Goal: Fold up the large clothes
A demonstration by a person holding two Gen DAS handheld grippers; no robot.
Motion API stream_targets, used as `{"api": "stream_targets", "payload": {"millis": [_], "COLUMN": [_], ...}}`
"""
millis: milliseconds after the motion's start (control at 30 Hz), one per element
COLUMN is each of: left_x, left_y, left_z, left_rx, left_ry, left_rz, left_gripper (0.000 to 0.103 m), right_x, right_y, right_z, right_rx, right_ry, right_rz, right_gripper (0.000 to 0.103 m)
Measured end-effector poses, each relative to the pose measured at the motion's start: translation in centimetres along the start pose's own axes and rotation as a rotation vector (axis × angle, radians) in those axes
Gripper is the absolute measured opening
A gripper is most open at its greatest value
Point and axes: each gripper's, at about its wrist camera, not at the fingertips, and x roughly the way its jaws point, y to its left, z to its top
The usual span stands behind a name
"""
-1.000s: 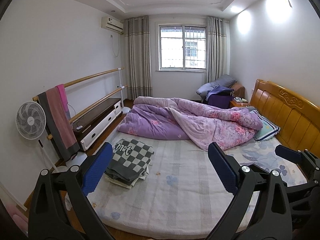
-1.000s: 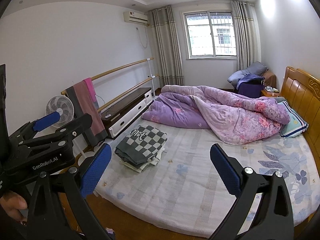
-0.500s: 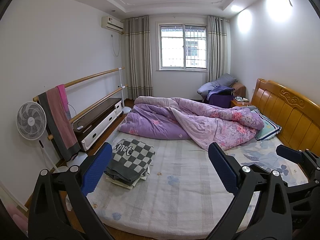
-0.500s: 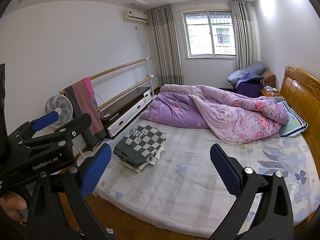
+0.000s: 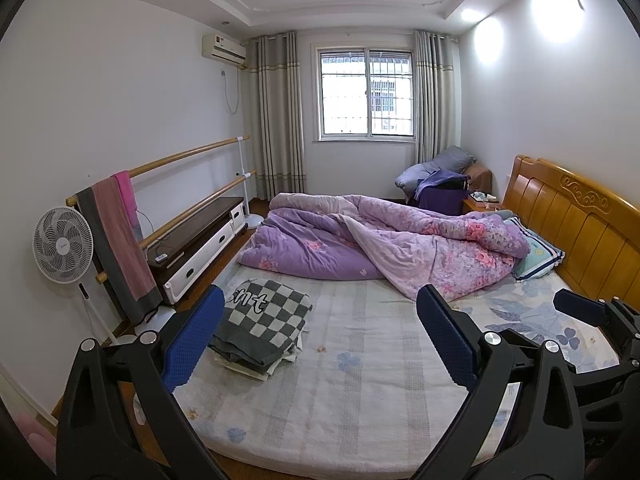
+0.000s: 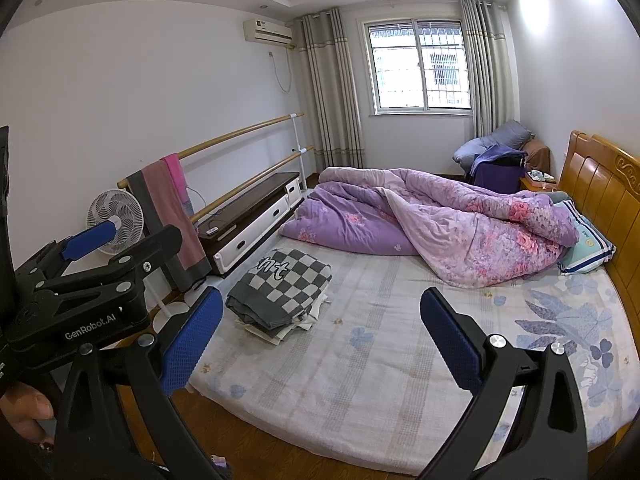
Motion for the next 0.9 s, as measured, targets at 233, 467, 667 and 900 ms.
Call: {"api": "stream_targets", "payload": {"millis": [233, 467, 667, 900], "left_x": [0.7, 1.4, 1.9, 2.0], "left_y": [0.8, 1.2, 1.3, 1.3], "left_z": [-0.1, -0.2, -0.4, -0.5], "left_rx": [0.001, 0.012, 0.019, 0.021], "left_ry": [0.002, -0.009, -0.011, -0.007], "left_rz": [-0.008, -0.004, -0.008, -0.013], "left_gripper": [0.097, 0.097, 0.097, 0.097], "right_x": [0.3, 0.3, 0.4, 0.5], "right_y": [0.3, 0.5, 0.4, 0.4], "right_z": [0.1, 0.1, 0.3, 0.3], "right_rx": [-0.002, 0.000, 0.009, 0.011], "right_ry": [0.004, 0.004, 0.010, 0.012], "right_rz": [-0.007, -0.006, -0.007, -0.012], "right_gripper": [0.096, 0.095, 0.095, 0.096]}}
